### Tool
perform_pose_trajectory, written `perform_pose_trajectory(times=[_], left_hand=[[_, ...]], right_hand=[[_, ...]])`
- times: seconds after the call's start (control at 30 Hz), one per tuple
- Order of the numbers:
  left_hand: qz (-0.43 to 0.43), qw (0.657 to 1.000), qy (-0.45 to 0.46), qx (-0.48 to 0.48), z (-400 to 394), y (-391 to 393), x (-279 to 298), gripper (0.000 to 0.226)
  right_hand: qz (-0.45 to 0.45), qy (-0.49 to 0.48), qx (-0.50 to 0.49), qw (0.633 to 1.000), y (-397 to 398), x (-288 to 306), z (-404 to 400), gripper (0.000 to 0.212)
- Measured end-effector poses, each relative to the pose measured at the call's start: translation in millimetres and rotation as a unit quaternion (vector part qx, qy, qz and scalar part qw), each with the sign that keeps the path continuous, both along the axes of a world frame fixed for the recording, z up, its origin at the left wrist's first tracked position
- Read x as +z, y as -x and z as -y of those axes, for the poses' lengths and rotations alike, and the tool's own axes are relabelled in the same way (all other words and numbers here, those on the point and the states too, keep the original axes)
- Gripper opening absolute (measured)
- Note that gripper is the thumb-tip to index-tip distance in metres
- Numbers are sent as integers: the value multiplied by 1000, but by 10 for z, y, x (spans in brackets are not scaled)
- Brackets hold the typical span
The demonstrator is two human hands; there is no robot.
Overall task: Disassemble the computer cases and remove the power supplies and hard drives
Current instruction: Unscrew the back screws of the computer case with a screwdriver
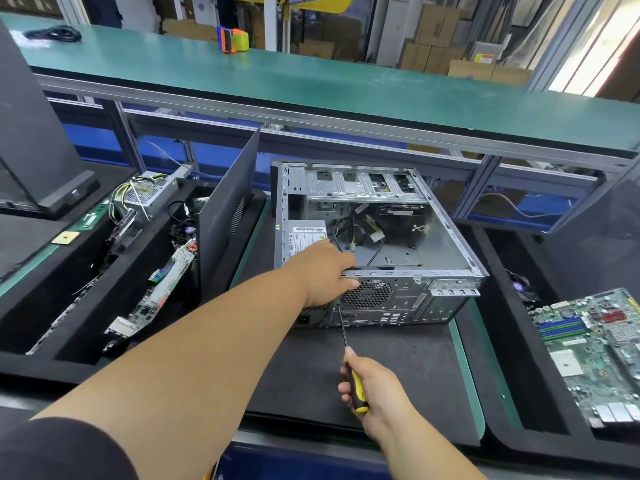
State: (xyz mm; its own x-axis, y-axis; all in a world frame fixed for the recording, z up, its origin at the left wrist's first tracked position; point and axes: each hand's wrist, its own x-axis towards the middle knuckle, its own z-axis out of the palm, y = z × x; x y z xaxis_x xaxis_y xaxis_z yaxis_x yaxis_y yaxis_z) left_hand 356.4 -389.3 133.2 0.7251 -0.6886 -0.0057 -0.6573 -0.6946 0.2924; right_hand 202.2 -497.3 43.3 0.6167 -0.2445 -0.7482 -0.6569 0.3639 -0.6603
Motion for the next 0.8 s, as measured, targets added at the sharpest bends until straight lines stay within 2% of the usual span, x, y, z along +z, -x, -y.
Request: perform_pose_trajectory(times=[0.07, 0.17, 0.3, 0.43, 0.63, 0.8], left_hand=[[1, 1000, 1, 1, 3, 5, -2, 34], [-4, 1000, 5, 6, 1, 10, 1, 34], [-5, 1000, 1, 4, 3, 14, 13, 34], [-10, 1000, 2, 6, -1, 18, 30, 34], [-15, 1000, -1, 10, -2, 25, 34, 34], [-14, 1000, -4, 12, -2, 21, 33, 36]], right_hand=[[12, -4, -2, 1000, 7, -15, -6, 26], [16, -100, -54, 993, 7, 25, -50, 23], [15, -179, -60, 982, 26, 49, -84, 39], [15, -165, -62, 984, 41, 30, -35, 39], [7, -118, -40, 992, 19, 3, -37, 30], [20, -166, -39, 985, 15, 19, -59, 25]])
